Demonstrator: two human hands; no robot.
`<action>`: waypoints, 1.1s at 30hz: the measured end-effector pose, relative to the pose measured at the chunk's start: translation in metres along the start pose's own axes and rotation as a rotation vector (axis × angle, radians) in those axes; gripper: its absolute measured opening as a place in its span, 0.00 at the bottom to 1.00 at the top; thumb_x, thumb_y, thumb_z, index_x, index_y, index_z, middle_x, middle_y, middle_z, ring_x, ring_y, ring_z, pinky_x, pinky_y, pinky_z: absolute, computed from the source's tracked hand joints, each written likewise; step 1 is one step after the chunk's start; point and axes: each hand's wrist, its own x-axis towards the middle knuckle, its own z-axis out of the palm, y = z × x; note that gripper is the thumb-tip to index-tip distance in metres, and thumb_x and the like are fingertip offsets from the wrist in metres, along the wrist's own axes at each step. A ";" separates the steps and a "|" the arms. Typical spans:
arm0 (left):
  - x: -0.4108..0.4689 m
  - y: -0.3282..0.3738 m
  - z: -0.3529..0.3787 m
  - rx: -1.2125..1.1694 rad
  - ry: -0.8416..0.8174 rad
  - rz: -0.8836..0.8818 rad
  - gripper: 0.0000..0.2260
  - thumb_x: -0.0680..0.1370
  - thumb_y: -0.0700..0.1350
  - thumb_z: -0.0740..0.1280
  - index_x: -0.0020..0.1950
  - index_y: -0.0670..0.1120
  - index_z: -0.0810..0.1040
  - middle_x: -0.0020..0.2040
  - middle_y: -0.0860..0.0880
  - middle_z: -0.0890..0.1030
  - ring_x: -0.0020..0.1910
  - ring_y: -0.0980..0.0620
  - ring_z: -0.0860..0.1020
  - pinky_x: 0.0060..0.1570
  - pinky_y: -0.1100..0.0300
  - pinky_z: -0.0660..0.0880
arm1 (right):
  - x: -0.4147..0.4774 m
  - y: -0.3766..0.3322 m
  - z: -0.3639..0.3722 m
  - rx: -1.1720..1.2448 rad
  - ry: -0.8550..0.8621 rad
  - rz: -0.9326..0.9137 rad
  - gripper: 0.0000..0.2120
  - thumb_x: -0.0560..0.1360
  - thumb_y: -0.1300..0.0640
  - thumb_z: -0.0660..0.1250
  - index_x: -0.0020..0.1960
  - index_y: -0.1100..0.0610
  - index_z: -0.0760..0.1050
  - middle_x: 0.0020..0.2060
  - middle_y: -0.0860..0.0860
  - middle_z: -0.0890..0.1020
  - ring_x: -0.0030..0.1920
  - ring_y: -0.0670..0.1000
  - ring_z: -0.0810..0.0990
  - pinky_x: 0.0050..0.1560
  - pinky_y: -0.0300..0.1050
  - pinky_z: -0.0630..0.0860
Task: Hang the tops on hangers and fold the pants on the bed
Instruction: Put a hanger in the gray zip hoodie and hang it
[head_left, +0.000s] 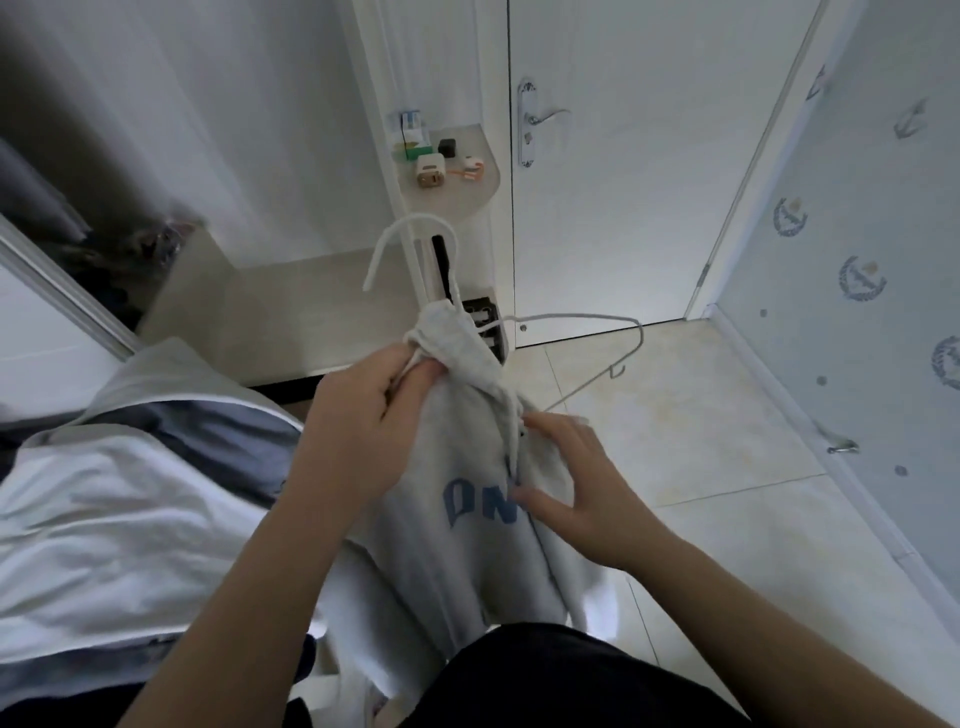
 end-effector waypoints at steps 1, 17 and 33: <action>-0.002 0.002 0.002 -0.004 0.002 -0.015 0.21 0.83 0.44 0.65 0.34 0.58 0.61 0.27 0.54 0.65 0.28 0.54 0.66 0.30 0.68 0.62 | 0.005 0.002 0.007 -0.060 -0.059 0.018 0.26 0.76 0.40 0.68 0.70 0.46 0.68 0.63 0.41 0.72 0.65 0.47 0.69 0.68 0.49 0.66; -0.032 -0.033 -0.032 -0.021 -0.118 -0.139 0.21 0.81 0.50 0.66 0.33 0.39 0.69 0.28 0.45 0.68 0.27 0.54 0.65 0.30 0.66 0.62 | 0.006 0.085 0.022 -0.511 -0.631 0.242 0.18 0.68 0.36 0.66 0.56 0.38 0.76 0.54 0.37 0.80 0.66 0.44 0.71 0.74 0.59 0.40; -0.036 -0.036 -0.005 0.047 -0.498 -0.139 0.21 0.83 0.52 0.62 0.35 0.40 0.73 0.29 0.45 0.72 0.29 0.55 0.68 0.33 0.59 0.64 | 0.047 -0.042 -0.025 -0.242 -0.238 -0.157 0.13 0.73 0.63 0.58 0.51 0.49 0.72 0.37 0.42 0.79 0.37 0.42 0.76 0.35 0.32 0.67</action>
